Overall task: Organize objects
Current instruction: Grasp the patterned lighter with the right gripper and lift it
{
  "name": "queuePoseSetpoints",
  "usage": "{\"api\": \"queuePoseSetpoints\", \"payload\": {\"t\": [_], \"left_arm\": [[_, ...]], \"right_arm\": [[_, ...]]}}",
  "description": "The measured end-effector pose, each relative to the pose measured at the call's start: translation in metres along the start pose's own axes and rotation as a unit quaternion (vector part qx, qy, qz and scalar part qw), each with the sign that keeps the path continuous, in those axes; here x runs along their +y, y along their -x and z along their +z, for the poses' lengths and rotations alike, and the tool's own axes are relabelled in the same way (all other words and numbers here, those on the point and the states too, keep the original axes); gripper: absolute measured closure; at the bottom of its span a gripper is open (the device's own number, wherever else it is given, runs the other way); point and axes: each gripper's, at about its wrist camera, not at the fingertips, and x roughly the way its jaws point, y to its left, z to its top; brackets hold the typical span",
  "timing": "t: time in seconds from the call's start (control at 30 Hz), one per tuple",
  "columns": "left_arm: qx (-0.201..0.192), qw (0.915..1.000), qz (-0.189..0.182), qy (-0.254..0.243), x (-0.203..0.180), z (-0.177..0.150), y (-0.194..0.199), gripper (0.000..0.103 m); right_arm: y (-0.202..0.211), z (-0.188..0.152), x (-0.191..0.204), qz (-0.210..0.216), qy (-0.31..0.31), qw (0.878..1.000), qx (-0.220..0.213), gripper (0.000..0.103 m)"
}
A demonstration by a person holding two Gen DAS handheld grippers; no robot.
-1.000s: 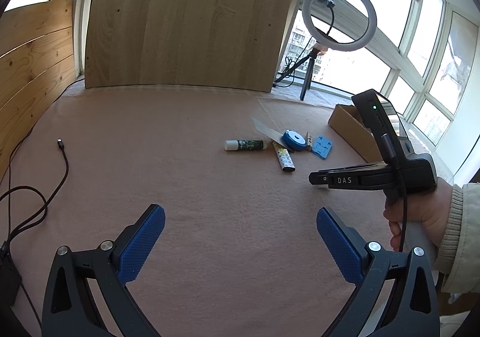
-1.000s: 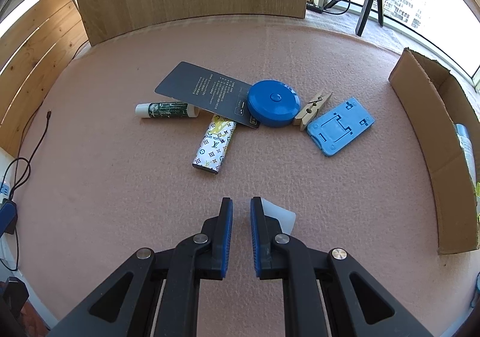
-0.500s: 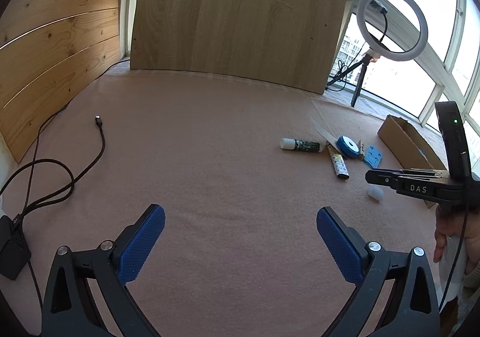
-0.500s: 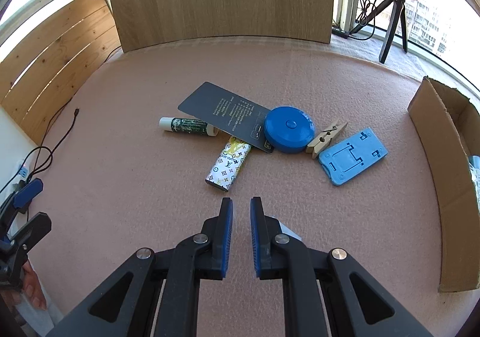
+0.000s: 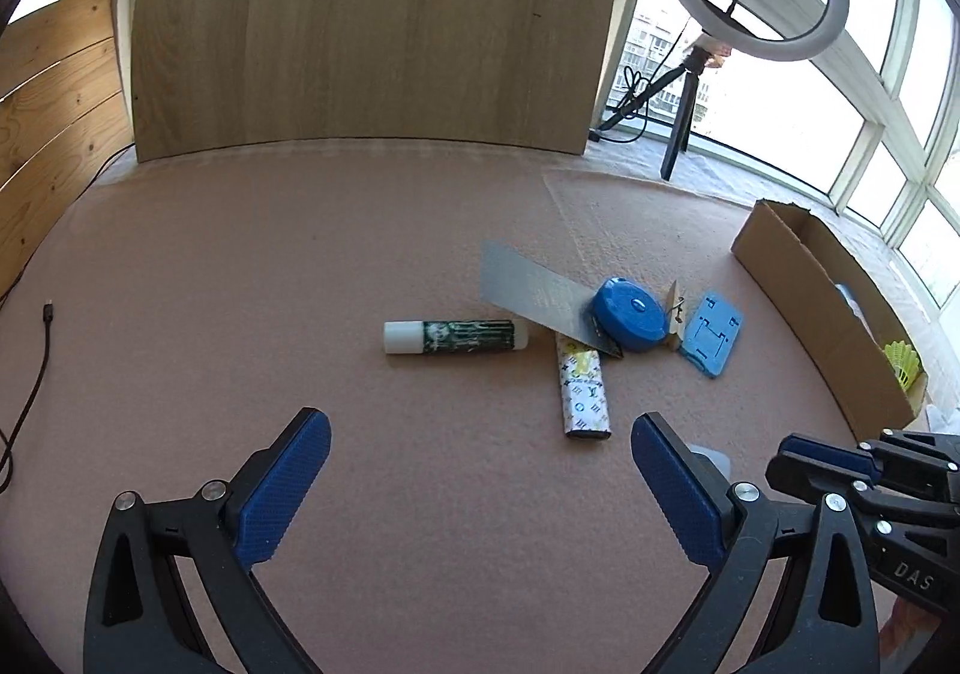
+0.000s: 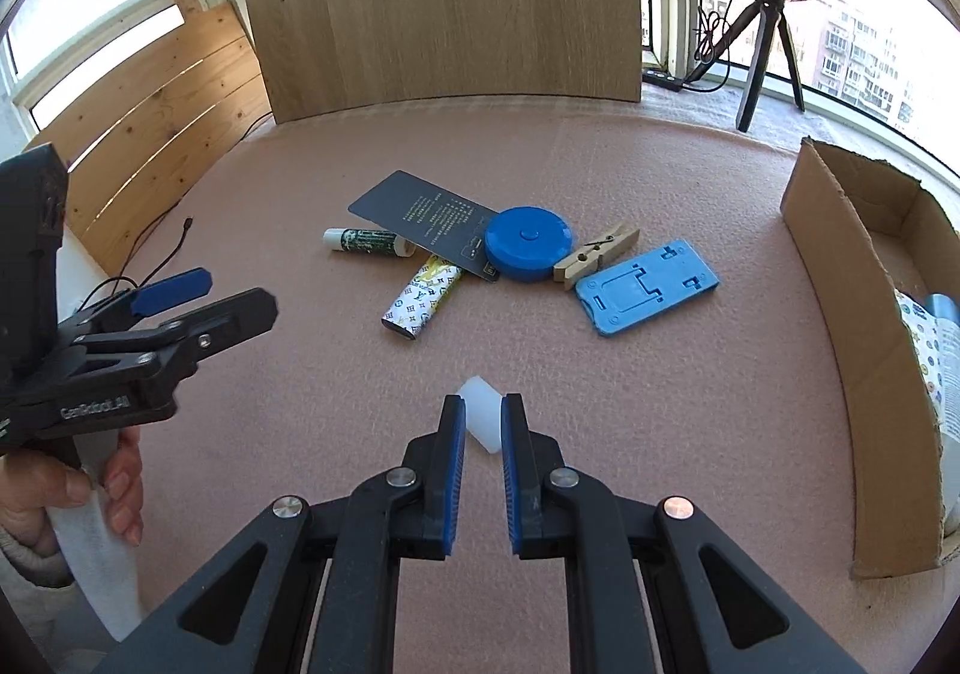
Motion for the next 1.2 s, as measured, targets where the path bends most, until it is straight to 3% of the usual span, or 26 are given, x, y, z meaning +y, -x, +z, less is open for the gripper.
{"api": "queuePoseSetpoints", "payload": {"t": [0.07,0.17,0.2,0.27,0.43,0.53,0.63,0.9,1.13,1.2], "left_arm": [[0.011,0.9998,0.009,-0.017,-0.018,0.003,-0.021,0.011],[0.040,0.9987,0.019,-0.025,-0.029,0.003,-0.045,0.043],[0.035,0.9986,0.028,-0.027,-0.030,0.004,-0.046,0.059],[0.036,0.9991,0.018,-0.014,-0.024,0.005,-0.048,0.075],[0.029,0.9995,-0.015,-0.003,-0.003,-0.007,-0.027,0.078],[0.022,0.9997,-0.011,-0.005,0.005,-0.027,0.004,0.078],[0.022,0.9997,0.006,0.001,0.010,-0.050,0.029,0.078],[-0.016,0.9996,0.014,-0.016,0.006,-0.079,0.067,0.078],[-0.011,0.9994,0.005,-0.032,-0.006,-0.081,0.067,0.078],[-0.006,0.9994,0.008,-0.033,-0.008,-0.082,0.064,0.079]], "right_arm": [[0.009,-0.005,-0.012,-0.009,-0.012,1.000,-0.001,0.092],[0.019,-0.010,-0.028,-0.023,-0.022,0.999,0.000,0.092],[0.021,-0.011,-0.033,-0.027,-0.025,0.999,0.000,0.092],[0.024,-0.012,-0.040,-0.033,-0.032,0.999,0.000,0.092],[0.014,-0.004,-0.037,-0.015,-0.039,0.999,0.014,0.081],[0.000,0.001,-0.021,0.027,-0.060,0.997,0.027,0.064],[-0.021,0.009,0.002,0.077,-0.091,0.991,0.054,0.060],[-0.068,0.022,0.041,0.200,-0.185,0.956,0.109,0.060],[-0.086,0.025,0.046,0.226,-0.205,0.943,0.131,0.061],[-0.086,0.028,0.048,0.214,-0.197,0.947,0.135,0.068]]}}
